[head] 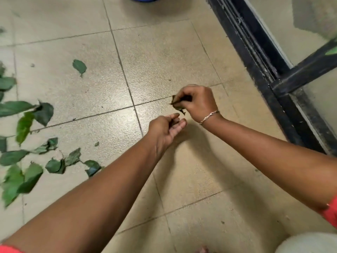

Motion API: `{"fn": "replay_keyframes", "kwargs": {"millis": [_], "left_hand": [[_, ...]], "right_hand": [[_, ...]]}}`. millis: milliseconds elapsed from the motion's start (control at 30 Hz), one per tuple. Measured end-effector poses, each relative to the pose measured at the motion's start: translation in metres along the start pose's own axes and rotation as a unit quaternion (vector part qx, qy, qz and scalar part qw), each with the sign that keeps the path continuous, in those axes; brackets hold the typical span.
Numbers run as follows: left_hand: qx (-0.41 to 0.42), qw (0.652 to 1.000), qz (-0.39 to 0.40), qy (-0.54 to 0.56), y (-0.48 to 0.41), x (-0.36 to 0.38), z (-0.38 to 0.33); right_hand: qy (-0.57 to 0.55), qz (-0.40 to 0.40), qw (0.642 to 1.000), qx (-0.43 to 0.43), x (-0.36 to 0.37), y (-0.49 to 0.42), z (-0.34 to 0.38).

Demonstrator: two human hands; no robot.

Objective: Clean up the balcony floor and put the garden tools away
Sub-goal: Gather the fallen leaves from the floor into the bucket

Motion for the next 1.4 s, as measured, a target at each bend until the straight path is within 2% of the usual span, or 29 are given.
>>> {"fn": "replay_keyframes", "kwargs": {"millis": [67,133,200,267,367,433,533,567,633,700,733,767,800,833,900,967,1067,1133,1233,1333,1400], "left_hand": [[0.015,0.998,0.005,0.061,0.008,0.0,-0.033],[0.049,0.997,0.009,0.054,0.022,0.002,-0.071],[0.071,0.997,0.033,-0.011,0.045,0.012,-0.108],[0.1,0.99,0.057,-0.084,0.063,0.025,-0.14],[0.164,0.959,0.033,-0.227,0.08,0.02,-0.187],[0.172,0.921,-0.011,-0.349,0.086,-0.007,-0.215],[0.172,0.866,-0.094,-0.46,0.102,-0.075,-0.251],[0.173,0.858,-0.108,-0.472,0.108,-0.096,-0.257],[0.171,0.856,-0.121,-0.473,0.115,-0.137,-0.262],[0.158,0.861,-0.137,-0.464,0.113,-0.178,-0.262],[0.145,0.866,-0.142,-0.458,0.11,-0.197,-0.259],[0.129,0.872,-0.142,-0.451,0.106,-0.214,-0.255],[0.113,0.878,-0.138,-0.444,0.102,-0.229,-0.249],[0.096,0.884,-0.131,-0.439,0.101,-0.241,-0.242],[0.067,0.892,-0.113,-0.433,0.099,-0.255,-0.229],[0.049,0.9,-0.098,-0.422,0.099,-0.264,-0.219],[0.019,0.917,-0.079,-0.391,0.094,-0.271,-0.209],[-0.003,0.924,-0.077,-0.373,0.089,-0.274,-0.205],[-0.022,0.933,-0.073,-0.353,0.083,-0.269,-0.199],[-0.036,0.938,-0.058,-0.339,0.083,-0.256,-0.191],[-0.046,0.948,-0.044,-0.311,0.084,-0.248,-0.187]], "right_hand": [[0.016,-0.014,0.999,-0.039,0.011,-0.014,0.032],[0.057,-0.006,0.994,-0.094,0.02,-0.027,0.062],[0.122,-0.006,0.976,-0.183,0.028,-0.034,0.1],[0.154,-0.047,0.956,-0.246,0.029,-0.045,0.132],[0.175,-0.07,0.948,-0.256,0.026,-0.068,0.17],[0.167,0.036,0.953,-0.251,0.043,-0.075,0.187],[0.095,0.204,0.915,-0.335,0.09,-0.048,0.225],[0.063,0.223,0.908,-0.348,0.105,-0.035,0.232],[0.012,0.222,0.921,-0.32,0.134,-0.013,0.227],[0.073,0.249,0.922,-0.288,0.162,0.01,0.198],[0.158,0.309,0.894,-0.284,0.179,0.025,0.179],[0.243,0.376,0.847,-0.288,0.193,0.042,0.159],[0.299,0.425,0.802,-0.295,0.203,0.057,0.144],[0.326,0.452,0.775,-0.298,0.209,0.072,0.134],[0.358,0.444,0.749,-0.336,0.218,0.096,0.128],[0.365,0.39,0.745,-0.399,0.222,0.115,0.132],[0.271,0.288,0.773,-0.496,0.224,0.138,0.127],[0.201,0.253,0.802,-0.502,0.214,0.136,0.126],[0.164,0.25,0.848,-0.437,0.21,0.11,0.137],[0.099,0.199,0.938,-0.268,0.204,0.069,0.157],[0.023,0.166,0.969,-0.181,0.2,0.05,0.172]]}}
Point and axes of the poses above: each hand's wrist, its own y-axis away from the middle knuckle, its own x-axis out of the palm, z = x × y, the point moved 5 cm from there along -y, towards the middle knuckle, and after that the axes turned 10 degrees about y, right-handed, at the moved point
